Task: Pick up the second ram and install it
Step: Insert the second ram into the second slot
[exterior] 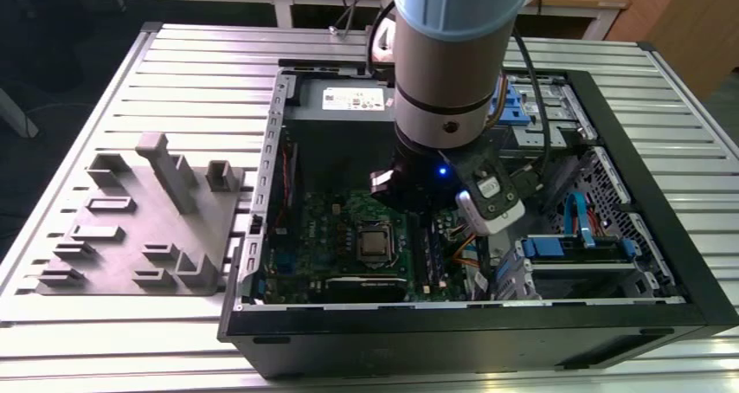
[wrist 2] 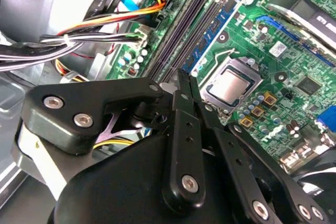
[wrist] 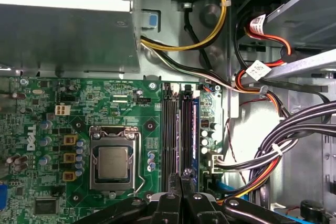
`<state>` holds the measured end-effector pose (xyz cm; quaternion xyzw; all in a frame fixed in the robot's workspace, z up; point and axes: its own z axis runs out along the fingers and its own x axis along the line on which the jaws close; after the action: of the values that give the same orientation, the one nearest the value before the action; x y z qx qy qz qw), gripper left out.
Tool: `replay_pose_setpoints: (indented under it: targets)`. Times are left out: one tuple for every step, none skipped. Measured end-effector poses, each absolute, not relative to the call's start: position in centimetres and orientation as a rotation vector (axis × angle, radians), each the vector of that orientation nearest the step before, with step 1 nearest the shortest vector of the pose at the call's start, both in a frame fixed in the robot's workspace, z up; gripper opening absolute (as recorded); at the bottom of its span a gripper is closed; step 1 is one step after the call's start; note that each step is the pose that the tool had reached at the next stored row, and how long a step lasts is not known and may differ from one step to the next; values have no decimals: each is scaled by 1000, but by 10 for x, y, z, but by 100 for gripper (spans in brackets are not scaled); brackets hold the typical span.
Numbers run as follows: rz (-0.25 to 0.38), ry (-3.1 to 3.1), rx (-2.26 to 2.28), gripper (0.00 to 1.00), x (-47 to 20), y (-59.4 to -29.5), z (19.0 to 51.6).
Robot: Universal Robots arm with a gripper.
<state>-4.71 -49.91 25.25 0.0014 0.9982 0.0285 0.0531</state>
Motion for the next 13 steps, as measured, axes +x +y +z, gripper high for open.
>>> replay_pose_setpoints:
  targets:
    - [87,3034,4,8,-47,-499,252]
    - [87,3034,4,8,-47,-499,252]
    - [87,3034,4,8,-47,-499,252]
    - [87,3034,4,8,-47,-498,252]
    - [87,3034,4,8,-47,-498,252]
    - [87,3034,4,8,-47,-497,251]
    - [87,3034,4,8,-47,-497,251]
    - [87,3034,4,8,-47,-496,251]
    - [87,3034,4,8,-47,-496,250]
    - [87,3034,4,8,-46,-496,250]
    - [87,3034,4,8,-46,-496,249]
    - [87,3034,4,8,-46,-496,248]
    - [87,3034,4,8,-46,-495,247]
